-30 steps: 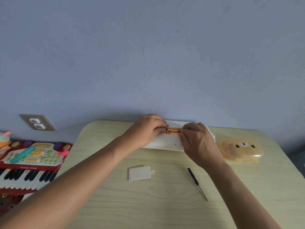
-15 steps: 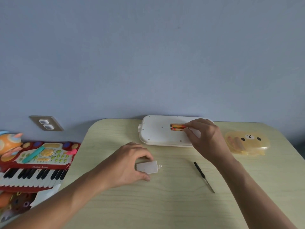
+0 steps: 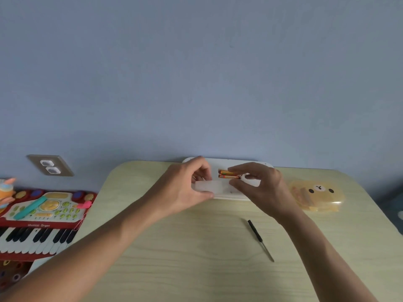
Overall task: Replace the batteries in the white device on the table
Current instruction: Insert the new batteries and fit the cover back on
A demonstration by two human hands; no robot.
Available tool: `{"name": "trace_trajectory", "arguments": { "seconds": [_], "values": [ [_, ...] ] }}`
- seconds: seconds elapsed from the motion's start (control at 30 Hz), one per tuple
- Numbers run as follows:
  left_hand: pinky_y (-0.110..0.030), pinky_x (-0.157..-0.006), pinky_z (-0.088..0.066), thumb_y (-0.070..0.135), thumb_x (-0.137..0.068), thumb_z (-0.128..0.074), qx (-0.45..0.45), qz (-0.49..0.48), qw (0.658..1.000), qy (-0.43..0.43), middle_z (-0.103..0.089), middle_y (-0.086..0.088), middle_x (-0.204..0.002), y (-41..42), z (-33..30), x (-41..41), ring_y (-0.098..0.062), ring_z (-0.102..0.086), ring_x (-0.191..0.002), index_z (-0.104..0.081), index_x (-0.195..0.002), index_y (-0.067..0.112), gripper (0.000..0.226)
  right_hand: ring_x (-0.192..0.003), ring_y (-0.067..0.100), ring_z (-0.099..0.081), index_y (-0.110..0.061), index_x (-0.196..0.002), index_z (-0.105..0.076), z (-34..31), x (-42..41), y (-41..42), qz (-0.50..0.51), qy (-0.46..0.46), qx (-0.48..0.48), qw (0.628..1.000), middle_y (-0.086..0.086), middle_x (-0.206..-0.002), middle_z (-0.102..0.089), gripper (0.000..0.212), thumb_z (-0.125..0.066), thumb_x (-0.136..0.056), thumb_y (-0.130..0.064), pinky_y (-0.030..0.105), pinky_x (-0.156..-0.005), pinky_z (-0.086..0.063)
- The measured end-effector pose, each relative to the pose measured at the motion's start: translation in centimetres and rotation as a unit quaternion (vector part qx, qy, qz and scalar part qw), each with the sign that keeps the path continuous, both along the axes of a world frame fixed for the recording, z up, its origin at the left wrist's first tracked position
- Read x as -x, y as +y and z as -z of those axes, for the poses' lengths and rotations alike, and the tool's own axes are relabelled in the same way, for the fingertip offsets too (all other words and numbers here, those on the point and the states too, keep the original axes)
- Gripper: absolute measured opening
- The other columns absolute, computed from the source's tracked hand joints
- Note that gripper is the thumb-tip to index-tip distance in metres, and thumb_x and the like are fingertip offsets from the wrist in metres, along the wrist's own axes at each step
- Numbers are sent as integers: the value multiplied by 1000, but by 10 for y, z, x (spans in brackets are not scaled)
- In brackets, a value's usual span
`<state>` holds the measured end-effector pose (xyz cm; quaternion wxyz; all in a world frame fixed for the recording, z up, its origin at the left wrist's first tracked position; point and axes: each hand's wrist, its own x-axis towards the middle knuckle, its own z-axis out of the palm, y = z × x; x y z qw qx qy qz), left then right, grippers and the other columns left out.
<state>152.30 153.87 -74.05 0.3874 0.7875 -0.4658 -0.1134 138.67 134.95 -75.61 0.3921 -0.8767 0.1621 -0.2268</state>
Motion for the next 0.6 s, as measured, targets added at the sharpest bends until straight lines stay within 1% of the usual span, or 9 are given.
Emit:
{"name": "trace_trajectory", "arguments": {
  "seconds": [0.07,0.1,0.17,0.27,0.33,0.43,0.5,0.6],
  "values": [
    [-32,-85,-55,23,-68,-89,32,-5,999,20,-72,13,-94,-20,-4,-6,-5,-69,-90,-57,-90,28,40,-98,-2,-69,-29,-107,-78,-7,-2,-2,-31,10,-74,997,-18,-103,-76,28,-82,-80,-21,18,-89,-52],
    [-35,-85,-56,24,-67,-89,39,-6,999,26,-73,12,-93,-28,-5,-8,-6,-69,-90,-55,-89,28,41,-97,0,-70,-28,-106,-79,-8,-3,-3,-39,11,-87,995,-17,-105,-76,28,-83,-79,-20,19,-90,-54],
    [-37,-84,-57,26,-66,-91,43,-4,998,33,-74,10,-90,-41,-4,-13,-8,-70,-87,-52,-87,27,45,-94,2,-72,-27,-100,-80,-7,-5,-8,-33,7,-81,996,-16,-109,-75,25,-85,-77,-18,21,-89,-55],
    [-37,-82,-58,25,-65,-92,46,5,998,45,-76,9,-89,-54,1,-17,-7,-71,-81,-49,-87,24,48,-88,1,-72,-29,-96,-81,-1,-7,-17,-9,8,-43,999,-18,-109,-73,20,-84,-78,-19,16,-84,-54],
    [-38,-83,-58,25,-66,-92,49,8,997,50,-77,8,-90,-59,7,-18,-9,-71,-81,-48,-87,23,49,-87,-1,-71,-28,-96,-82,4,-10,-22,-7,4,-21,1000,-17,-108,-74,19,-83,-79,-19,11,-82,-52],
    [-36,-91,-56,28,-65,-92,47,12,998,48,-75,11,-96,-64,14,-21,-5,-70,-94,-53,-94,26,49,-91,-4,-69,-23,-96,-82,11,-11,-30,-3,-6,-20,1000,-14,-106,-74,17,-81,-81,-15,4,-80,-45],
    [-31,-97,-51,33,-64,-92,23,9,1000,16,-71,15,-104,-63,17,-24,-2,-63,-105,-57,-106,29,55,-96,-6,-67,-23,-96,-82,14,-11,-35,4,-9,-31,999,-14,-106,-74,17,-79,-82,-13,4,-82,-45],
    [-25,-97,-46,38,-62,-93,-12,-3,999,-29,-67,17,-113,-58,23,-28,-3,-57,-110,-61,-117,28,65,-98,-7,-66,-22,-95,-82,18,-10,-40,8,-7,-52,999,-14,-107,-74,18,-79,-82,-10,4,-83,-44]
  ]
}}
